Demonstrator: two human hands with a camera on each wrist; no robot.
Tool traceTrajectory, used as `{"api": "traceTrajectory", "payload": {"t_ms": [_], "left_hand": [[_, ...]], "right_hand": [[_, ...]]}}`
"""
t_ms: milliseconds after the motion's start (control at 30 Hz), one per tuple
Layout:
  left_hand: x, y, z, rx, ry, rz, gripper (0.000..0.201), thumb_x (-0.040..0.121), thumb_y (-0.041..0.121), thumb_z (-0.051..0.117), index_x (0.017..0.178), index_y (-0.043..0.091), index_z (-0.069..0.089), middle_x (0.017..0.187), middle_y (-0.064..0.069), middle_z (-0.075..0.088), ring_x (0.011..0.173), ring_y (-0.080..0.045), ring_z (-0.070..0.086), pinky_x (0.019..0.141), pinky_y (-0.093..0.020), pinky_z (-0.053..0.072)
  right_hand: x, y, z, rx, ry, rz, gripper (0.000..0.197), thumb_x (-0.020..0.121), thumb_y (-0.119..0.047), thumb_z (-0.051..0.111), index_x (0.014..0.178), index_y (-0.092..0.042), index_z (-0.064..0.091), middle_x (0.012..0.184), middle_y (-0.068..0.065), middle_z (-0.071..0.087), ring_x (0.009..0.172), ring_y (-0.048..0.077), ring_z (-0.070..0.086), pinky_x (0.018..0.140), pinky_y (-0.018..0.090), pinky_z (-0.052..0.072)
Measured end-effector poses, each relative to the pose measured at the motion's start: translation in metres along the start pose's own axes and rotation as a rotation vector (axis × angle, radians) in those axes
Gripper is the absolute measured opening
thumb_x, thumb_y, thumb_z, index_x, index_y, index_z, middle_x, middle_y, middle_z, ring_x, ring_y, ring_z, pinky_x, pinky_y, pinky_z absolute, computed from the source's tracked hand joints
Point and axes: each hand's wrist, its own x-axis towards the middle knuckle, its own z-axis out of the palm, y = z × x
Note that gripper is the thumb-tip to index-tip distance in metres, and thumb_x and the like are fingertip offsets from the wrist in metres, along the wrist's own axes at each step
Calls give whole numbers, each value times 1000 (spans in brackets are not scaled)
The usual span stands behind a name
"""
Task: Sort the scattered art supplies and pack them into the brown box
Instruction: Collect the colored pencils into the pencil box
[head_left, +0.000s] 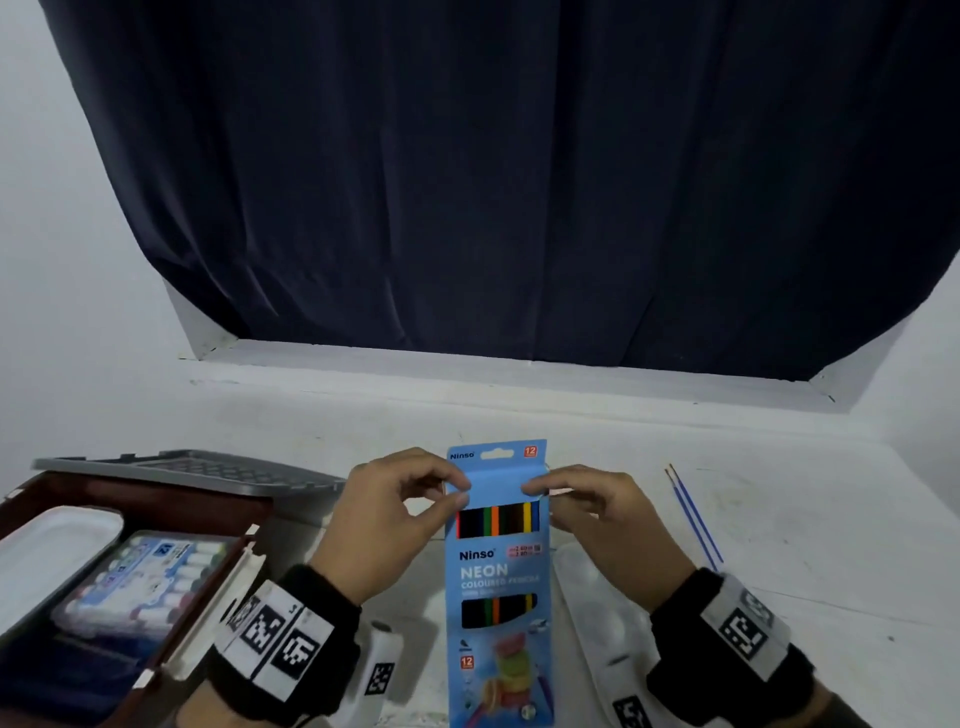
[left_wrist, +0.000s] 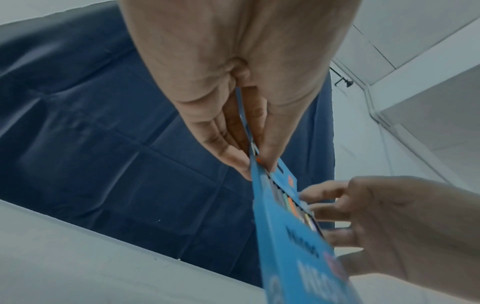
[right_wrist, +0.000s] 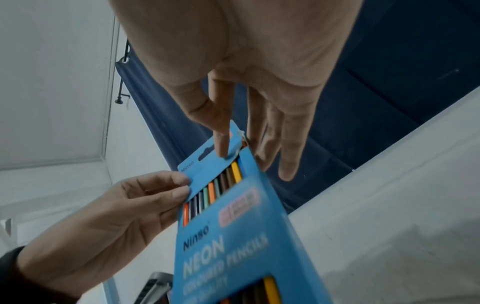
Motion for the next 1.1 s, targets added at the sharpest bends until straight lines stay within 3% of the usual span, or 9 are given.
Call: {"api": "traceTrajectory", "payload": {"t_ms": [67,133,233,433,533,667,767,933,1100], "left_hand": [[-6,-1,2,-7,-3,21,14,82,11,80,86,24,76,87,8,71,77,-15,67,76,-23,57],[-11,-2,5,-3,-16,47,15,82,11,81,86,24,76,88,9,72,78,-15,68,77,-23,57],[-19,-5,7,4,-26,48,15,81,12,82,85,26,78,89,11,73,78,-13,69,78,-24,58],[-35,-7,11,62,-25,115,8,83,26,81,90,28,78,93,18,73,89,-7,71,80,-28,57],[-45,-16,11,128,-62,162,26,78,35,85,102,32,75,101,22,71,93,-2,68,81,-23,55],[-59,-25,16,177,-27,181,38,79,29,84,115,29,72,110,23,69,93,3,66,82,-17,54],[-65,-26,22,143,8,130,41,81,23,83,120,28,69,114,24,68,93,1,68,83,-16,55],[-69,-27,33,-238,-10,-159,36,84,9,78,115,22,68,113,8,74,102,-14,72,90,-33,58],[-74,-22,40,-394,35,-305,26,91,3,68,115,12,65,117,2,73,101,-24,73,88,-49,59]], "right_hand": [[-6,4,3,-22,69,-67,29,92,5,57,97,-20,70,90,-2,66,78,16,66,68,27,53],[-10,6,5,-38,102,-111,29,91,4,60,99,-23,66,87,-1,61,72,21,60,64,27,51],[-17,8,10,-89,103,-128,35,86,8,62,96,-26,66,105,-9,65,80,16,63,67,24,54],[-27,16,11,-162,148,-130,29,87,4,65,90,-24,73,101,-14,67,104,10,63,86,25,55],[-34,18,13,-135,128,-138,27,91,2,62,91,-22,74,100,-15,66,103,7,63,82,24,57],[-50,26,15,-84,77,-111,29,93,0,61,105,-24,73,113,-12,60,113,10,59,78,24,57],[-59,33,17,18,30,-14,37,92,0,62,116,-27,67,122,-8,55,113,11,61,76,25,57],[-58,35,23,205,-65,160,54,88,5,65,121,-37,56,111,-3,64,88,15,69,70,27,55],[-58,49,36,252,42,241,68,78,17,67,119,-31,43,101,8,68,89,22,71,71,31,57]]}}
